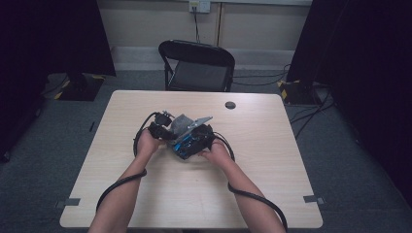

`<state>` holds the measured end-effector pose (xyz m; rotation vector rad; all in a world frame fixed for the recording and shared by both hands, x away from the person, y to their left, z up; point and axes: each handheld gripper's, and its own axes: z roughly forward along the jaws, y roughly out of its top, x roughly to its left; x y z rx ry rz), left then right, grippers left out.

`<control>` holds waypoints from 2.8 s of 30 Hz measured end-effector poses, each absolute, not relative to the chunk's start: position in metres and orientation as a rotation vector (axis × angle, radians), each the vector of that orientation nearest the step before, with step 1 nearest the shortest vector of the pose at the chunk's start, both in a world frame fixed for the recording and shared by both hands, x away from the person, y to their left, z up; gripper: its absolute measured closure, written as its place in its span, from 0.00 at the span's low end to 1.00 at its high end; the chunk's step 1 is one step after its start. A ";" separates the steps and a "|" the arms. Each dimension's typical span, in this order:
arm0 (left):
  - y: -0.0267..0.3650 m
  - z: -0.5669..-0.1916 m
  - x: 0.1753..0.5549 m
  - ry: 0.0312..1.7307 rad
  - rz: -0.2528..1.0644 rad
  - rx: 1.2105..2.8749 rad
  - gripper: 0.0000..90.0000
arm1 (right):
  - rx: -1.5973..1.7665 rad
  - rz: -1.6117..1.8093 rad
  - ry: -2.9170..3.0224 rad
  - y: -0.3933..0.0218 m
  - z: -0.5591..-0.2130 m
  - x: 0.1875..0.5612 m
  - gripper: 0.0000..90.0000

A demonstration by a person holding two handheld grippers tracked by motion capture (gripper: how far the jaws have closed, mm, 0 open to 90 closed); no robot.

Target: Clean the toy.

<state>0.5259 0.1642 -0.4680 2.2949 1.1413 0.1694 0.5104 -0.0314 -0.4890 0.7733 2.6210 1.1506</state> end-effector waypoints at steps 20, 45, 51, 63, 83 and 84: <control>0.187 -0.467 0.500 1.115 0.152 2.302 0.89 | 0.771 1.154 2.617 -0.031 -0.489 0.510 0.00; 0.234 -0.467 0.447 1.085 0.125 2.279 0.89 | 0.781 1.150 2.616 -0.030 -0.489 0.509 0.00; 0.254 -0.464 0.433 1.102 0.140 2.265 0.89 | 0.781 1.148 2.616 -0.030 -0.489 0.509 0.00; 0.280 -0.435 0.440 1.172 0.197 2.144 0.89 | 0.776 1.157 2.611 -0.031 -0.489 0.509 0.00; 0.220 -0.436 0.514 1.239 0.235 2.076 0.88 | 0.779 1.166 2.608 -0.031 -0.490 0.509 0.00; 0.217 -0.437 0.517 1.242 0.237 2.076 0.88 | 0.775 1.158 2.612 -0.032 -0.490 0.509 0.00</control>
